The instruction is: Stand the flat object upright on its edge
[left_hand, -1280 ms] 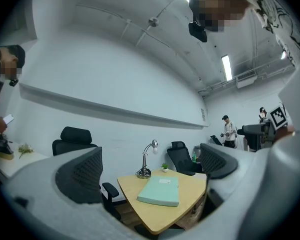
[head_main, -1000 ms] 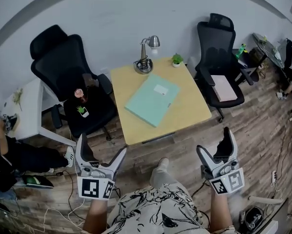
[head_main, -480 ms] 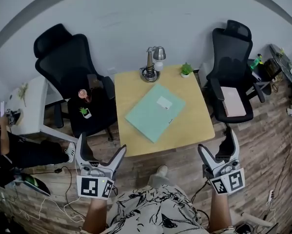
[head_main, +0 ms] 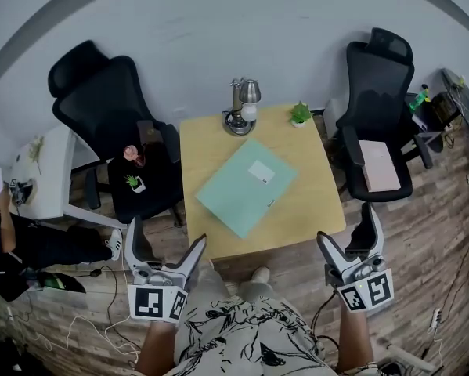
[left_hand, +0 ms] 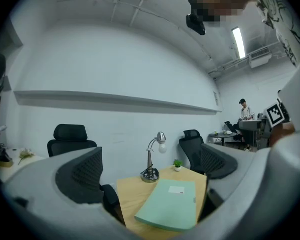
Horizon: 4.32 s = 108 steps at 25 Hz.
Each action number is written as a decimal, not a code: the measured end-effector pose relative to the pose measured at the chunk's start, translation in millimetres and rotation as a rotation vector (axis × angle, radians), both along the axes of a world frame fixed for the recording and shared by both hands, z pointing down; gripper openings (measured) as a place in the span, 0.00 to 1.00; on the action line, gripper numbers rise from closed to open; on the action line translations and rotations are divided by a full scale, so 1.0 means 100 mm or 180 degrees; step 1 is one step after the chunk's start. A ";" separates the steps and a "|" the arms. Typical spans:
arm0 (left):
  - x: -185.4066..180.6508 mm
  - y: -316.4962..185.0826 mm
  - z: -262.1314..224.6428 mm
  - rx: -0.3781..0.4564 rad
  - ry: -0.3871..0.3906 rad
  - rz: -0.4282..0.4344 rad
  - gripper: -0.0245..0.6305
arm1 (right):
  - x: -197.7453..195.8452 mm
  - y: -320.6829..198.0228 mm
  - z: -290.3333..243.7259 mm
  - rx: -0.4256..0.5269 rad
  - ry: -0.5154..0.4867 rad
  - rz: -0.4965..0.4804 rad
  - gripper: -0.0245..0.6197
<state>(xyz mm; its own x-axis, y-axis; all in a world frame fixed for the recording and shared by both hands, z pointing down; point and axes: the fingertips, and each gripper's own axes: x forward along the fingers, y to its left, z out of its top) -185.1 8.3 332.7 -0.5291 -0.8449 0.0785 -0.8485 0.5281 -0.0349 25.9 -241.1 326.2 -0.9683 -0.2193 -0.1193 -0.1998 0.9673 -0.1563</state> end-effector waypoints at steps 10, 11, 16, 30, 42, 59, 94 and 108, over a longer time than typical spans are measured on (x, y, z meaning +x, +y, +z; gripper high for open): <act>-0.58 -0.39 0.13 0.0034 0.0140 0.0343 0.95 | -0.32 -0.17 0.15 -0.0223 0.0059 0.0306 0.85; -0.66 -0.46 0.15 0.0023 0.0172 0.0445 0.95 | -0.37 -0.20 0.16 -0.0306 0.0040 0.0368 0.85; -1.14 -0.75 0.35 -0.0157 0.0393 0.0853 0.95 | -0.68 -0.24 0.23 -0.0372 0.0168 0.0664 0.85; -1.76 -1.50 1.01 -0.0491 0.1010 0.1522 0.95 | -0.90 -0.26 0.73 -0.0822 0.0479 0.1357 0.84; -1.84 -1.94 1.51 -0.0791 0.1304 0.2247 0.95 | -1.02 -0.05 1.24 -0.1216 0.0708 0.1829 0.85; -1.52 -2.29 2.94 -0.1619 0.2032 0.2474 0.95 | -1.46 -0.28 3.04 -0.2191 0.1259 0.1606 0.84; -1.22 -2.45 3.75 -0.2286 0.2117 0.2517 0.67 | -1.84 -0.39 3.79 -0.2744 0.1583 0.1490 0.58; -0.67 -2.76 2.95 -0.1830 0.1529 0.3063 0.62 | -1.22 -0.51 2.86 -0.1857 0.1399 0.1980 0.57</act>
